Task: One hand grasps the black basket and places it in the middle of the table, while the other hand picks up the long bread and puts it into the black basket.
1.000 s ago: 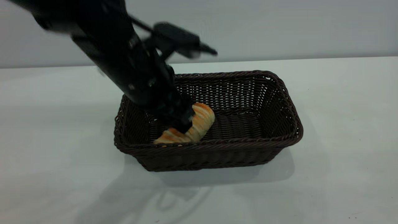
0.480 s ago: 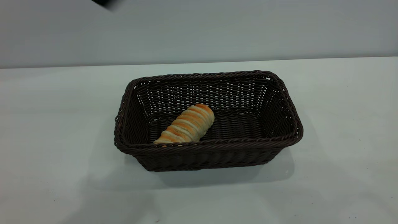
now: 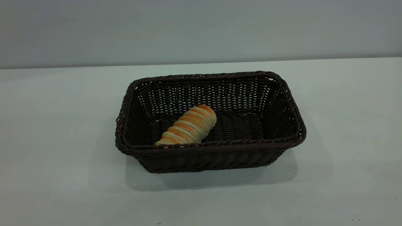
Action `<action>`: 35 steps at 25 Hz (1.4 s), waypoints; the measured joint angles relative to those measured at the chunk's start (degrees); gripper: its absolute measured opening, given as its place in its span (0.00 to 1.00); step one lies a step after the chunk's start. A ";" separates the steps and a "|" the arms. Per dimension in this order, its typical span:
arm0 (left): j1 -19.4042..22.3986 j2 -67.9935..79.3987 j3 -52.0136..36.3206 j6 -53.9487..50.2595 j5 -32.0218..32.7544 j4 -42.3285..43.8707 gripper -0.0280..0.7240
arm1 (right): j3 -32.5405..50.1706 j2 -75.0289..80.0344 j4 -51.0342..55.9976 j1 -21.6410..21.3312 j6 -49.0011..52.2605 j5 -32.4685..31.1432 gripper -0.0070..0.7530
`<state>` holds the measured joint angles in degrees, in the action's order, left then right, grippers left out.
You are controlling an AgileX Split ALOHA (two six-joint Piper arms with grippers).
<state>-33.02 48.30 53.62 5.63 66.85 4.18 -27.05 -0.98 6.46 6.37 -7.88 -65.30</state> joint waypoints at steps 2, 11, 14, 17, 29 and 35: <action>0.00 -4.30 -5.24 -1.24 0.00 -1.31 0.82 | 0.00 0.00 0.00 0.00 0.00 0.00 0.52; 0.00 -20.13 -25.44 -2.73 -2.22 -5.18 0.82 | 0.00 -0.07 0.05 0.00 0.02 0.00 0.52; 0.00 -23.86 -25.77 -3.29 -3.04 -5.07 0.82 | 0.00 -0.07 0.05 0.00 0.02 0.00 0.52; 0.00 -27.34 -25.77 -3.39 -3.15 -5.07 0.82 | 0.00 -0.07 0.05 -0.06 0.02 0.00 0.52; 4.33 -37.02 -25.77 -3.43 -2.97 -5.21 0.82 | 0.00 -0.07 0.50 -1.19 0.07 0.00 0.52; 23.74 -41.30 -25.77 -3.46 -2.97 -5.21 0.82 | 0.00 -0.07 0.50 -1.19 0.01 0.00 0.52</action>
<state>-9.28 7.00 27.84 2.17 63.89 -1.03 -27.05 -1.05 6.96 5.18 -7.86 -65.30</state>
